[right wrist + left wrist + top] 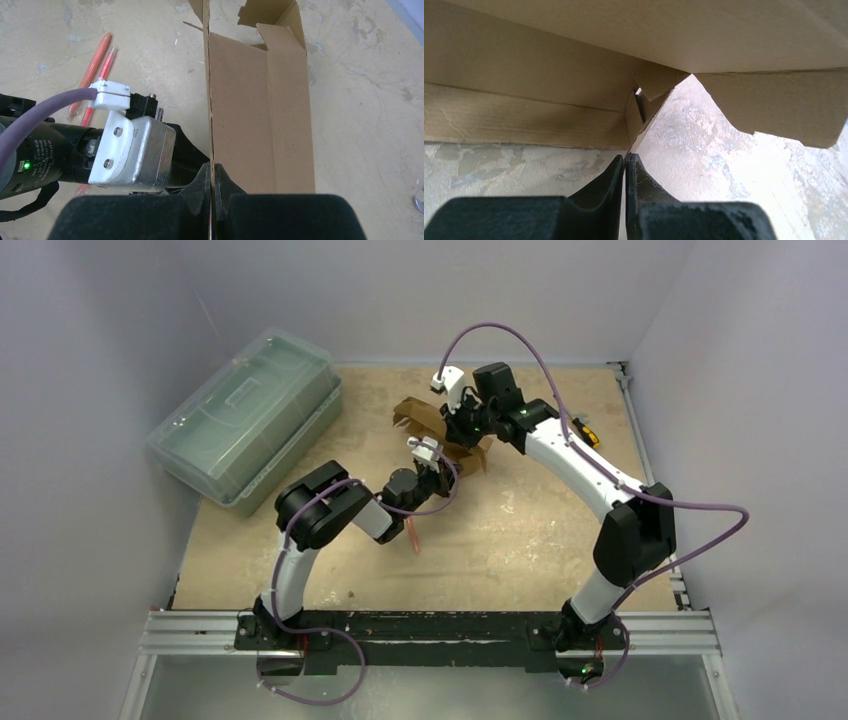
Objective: Fold the paper box
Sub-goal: Fold the paper box at the center of the board.
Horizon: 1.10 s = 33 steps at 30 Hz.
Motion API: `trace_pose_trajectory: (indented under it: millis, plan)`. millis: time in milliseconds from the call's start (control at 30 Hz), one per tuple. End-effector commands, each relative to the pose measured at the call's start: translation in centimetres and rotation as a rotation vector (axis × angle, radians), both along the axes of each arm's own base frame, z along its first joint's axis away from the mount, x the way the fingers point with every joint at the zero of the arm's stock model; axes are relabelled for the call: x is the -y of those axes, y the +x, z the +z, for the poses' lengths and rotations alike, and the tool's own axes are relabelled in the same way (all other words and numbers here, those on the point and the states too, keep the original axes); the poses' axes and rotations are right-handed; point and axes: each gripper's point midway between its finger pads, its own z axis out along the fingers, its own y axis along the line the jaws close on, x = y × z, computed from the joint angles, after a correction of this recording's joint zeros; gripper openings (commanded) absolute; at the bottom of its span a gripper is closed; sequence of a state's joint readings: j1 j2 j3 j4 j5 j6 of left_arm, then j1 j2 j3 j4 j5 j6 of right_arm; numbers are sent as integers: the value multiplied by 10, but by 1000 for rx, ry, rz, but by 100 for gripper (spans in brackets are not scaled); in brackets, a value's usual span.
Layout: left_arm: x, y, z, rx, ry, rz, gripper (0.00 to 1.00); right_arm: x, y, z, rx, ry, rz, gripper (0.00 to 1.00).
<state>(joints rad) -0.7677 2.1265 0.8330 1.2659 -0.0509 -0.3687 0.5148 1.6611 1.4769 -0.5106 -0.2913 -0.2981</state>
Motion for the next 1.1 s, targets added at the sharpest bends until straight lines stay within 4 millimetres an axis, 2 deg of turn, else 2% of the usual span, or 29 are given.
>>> trace_pose_trajectory:
  millis: [0, 300, 533, 633, 733, 867, 933, 1067]
  plan:
    - [-2, 18, 25, 10, -123, 68, 7, 3, 1, 12, -26, 25, -23, 0]
    - [-5, 13, 27, -1, -143, 68, 23, 5, 9, 11, -35, 24, -50, 0]
    - [-12, -1, 39, 32, -179, 41, 26, 6, 13, 8, -41, 20, -67, 0]
    - [-21, -17, 48, 63, -201, 19, 29, 6, 14, 9, -40, 24, -73, 0]
    - [-25, -44, 53, 112, -209, -18, 39, 6, 16, 10, -42, 29, -79, 0]
    - [-8, -87, 48, 179, -161, -93, 52, 2, 16, 13, -52, 48, -79, 0]
    - [4, -100, 46, 214, -144, -119, 55, 2, 16, 15, -52, 54, -80, 0]
    - [24, -100, 40, 244, -133, -109, 61, 1, 15, 20, -53, 67, -78, 0]
